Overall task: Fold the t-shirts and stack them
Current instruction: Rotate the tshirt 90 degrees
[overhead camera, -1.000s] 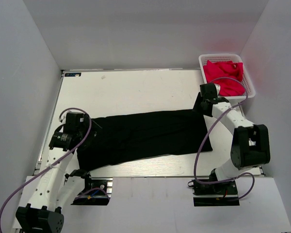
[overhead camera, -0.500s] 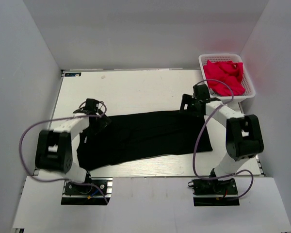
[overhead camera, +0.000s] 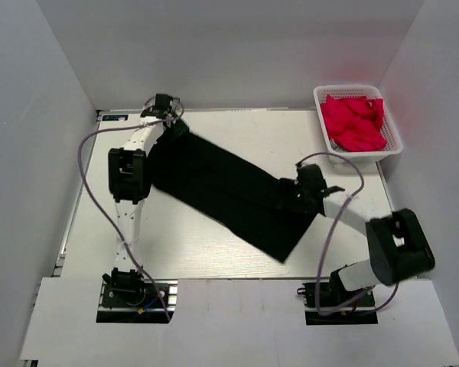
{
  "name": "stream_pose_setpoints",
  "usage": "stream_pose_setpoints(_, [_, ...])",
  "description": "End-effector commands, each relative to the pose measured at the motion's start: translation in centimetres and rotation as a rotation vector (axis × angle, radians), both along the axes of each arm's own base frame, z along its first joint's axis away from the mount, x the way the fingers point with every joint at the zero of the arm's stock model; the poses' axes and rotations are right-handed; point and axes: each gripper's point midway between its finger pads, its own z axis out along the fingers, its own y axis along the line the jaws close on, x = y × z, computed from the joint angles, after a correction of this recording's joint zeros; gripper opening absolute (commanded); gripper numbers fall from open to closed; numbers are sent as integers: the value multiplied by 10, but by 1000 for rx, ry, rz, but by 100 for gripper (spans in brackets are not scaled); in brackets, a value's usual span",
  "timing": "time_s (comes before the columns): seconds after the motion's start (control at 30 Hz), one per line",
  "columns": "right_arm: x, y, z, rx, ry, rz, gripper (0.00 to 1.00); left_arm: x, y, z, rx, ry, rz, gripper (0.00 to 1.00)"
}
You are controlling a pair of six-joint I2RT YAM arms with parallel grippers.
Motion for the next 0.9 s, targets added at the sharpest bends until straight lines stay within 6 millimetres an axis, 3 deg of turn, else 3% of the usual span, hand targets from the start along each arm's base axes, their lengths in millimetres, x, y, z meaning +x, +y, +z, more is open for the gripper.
stream_pose_setpoints(0.0, [-131,22,-45,81,339,154,90,45,-94,-70,-290,-54,-258,100])
stream_pose_setpoints(0.03, [-147,46,-33,123,287,288,90,67,-119,-59,-398,-154,-270,100])
stream_pose_setpoints(0.1, [-172,64,-28,190,315,386,90,83,-157,-49,-525,-274,-326,100])
stream_pose_setpoints(0.13, [-192,75,-28,175,315,512,90,90,-189,-43,-580,-357,-345,100])
stream_pose_setpoints(0.23, [-212,99,-18,167,244,787,90,106,-230,-27,-628,-464,-340,100])
stream_pose_setpoints(0.3, [-230,107,-18,153,261,914,90,101,-239,-47,-680,-450,-317,100])
stream_pose_setpoints(0.33, [-230,119,-10,173,233,983,90,101,-237,-55,-685,-444,-293,100])
stream_pose_setpoints(0.37, [-245,123,-13,173,258,1049,90,102,-233,-65,-661,-437,-264,100])
stream_pose_setpoints(0.5, [-250,135,-8,195,215,1139,90,105,-222,-79,-601,-427,-211,100])
stream_pose_setpoints(0.6, [-244,149,8,230,129,1152,90,112,-218,-69,-580,-459,-201,100])
stream_pose_setpoints(0.67, [-240,155,22,247,75,1152,90,117,-220,-52,-588,-489,-207,100])
stream_pose_setpoints(0.73, [-231,152,25,214,36,1122,90,128,-217,-21,-599,-549,-211,100])
stream_pose_setpoints(0.77, [-228,153,36,227,-2,1099,90,130,-219,11,-597,-596,-249,100])
stream_pose_setpoints(0.87, [-221,156,57,270,-69,1042,90,124,-217,66,-552,-644,-315,100])
